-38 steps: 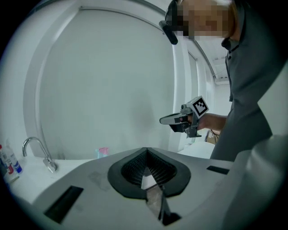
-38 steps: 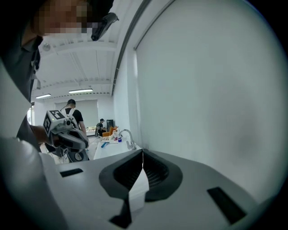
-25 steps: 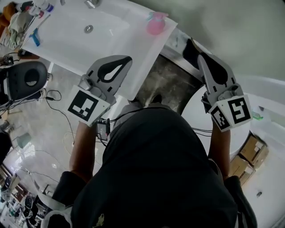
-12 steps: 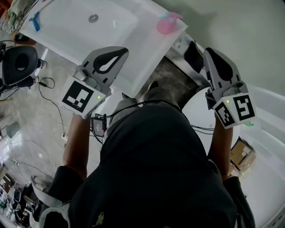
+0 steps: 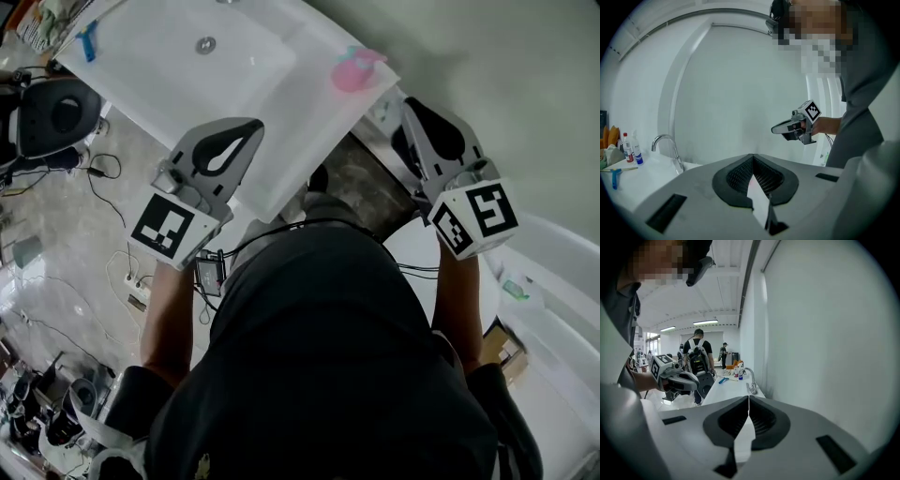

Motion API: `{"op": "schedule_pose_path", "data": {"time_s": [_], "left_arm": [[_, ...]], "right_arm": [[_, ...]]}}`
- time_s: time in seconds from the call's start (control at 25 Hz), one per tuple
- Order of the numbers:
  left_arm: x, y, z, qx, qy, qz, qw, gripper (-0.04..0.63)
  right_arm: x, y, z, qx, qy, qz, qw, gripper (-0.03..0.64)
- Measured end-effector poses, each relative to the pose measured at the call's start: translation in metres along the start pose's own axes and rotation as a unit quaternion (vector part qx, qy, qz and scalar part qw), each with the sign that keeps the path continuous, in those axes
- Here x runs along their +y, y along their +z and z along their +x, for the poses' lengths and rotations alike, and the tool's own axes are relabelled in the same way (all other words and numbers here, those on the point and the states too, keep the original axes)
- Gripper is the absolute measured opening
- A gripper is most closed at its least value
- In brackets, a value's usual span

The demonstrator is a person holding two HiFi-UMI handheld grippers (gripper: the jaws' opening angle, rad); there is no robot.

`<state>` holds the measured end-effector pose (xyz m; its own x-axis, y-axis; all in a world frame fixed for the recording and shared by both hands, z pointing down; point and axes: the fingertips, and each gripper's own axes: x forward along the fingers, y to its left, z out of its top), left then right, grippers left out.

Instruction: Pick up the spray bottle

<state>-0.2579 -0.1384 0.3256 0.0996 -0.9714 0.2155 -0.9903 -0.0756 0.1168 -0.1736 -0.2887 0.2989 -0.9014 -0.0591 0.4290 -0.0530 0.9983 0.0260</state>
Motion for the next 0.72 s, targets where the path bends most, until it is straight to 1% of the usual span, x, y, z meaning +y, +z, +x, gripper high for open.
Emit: {"op": "schedule_pose_path", "data": {"time_s": [0.28,0.48,0.6,0.72], "left_arm": [[0.007,-0.001,0.016,0.019,0.034,-0.014,0.9991,0.003],[0.027,-0.014,0.033,0.034,0.055,-0.027,0.9975,0.003],[0.024,-0.011,0.036,0.040,0.064,-0.033,0.9966,0.003],[0.025,-0.014,0.047,0.047,0.073,-0.040,0.9954,0.003]], "right_arm": [[-0.031,-0.014,0.028,0.026,0.027,-0.001,0.999,0.009],[-0.055,-0.028,0.072,0.041,0.047,-0.007,0.998,0.009],[-0.062,-0.027,0.078,0.042,0.058,-0.016,0.997,0.011],[-0.076,-0.034,0.091,0.048,0.067,-0.024,0.996,0.012]]}}
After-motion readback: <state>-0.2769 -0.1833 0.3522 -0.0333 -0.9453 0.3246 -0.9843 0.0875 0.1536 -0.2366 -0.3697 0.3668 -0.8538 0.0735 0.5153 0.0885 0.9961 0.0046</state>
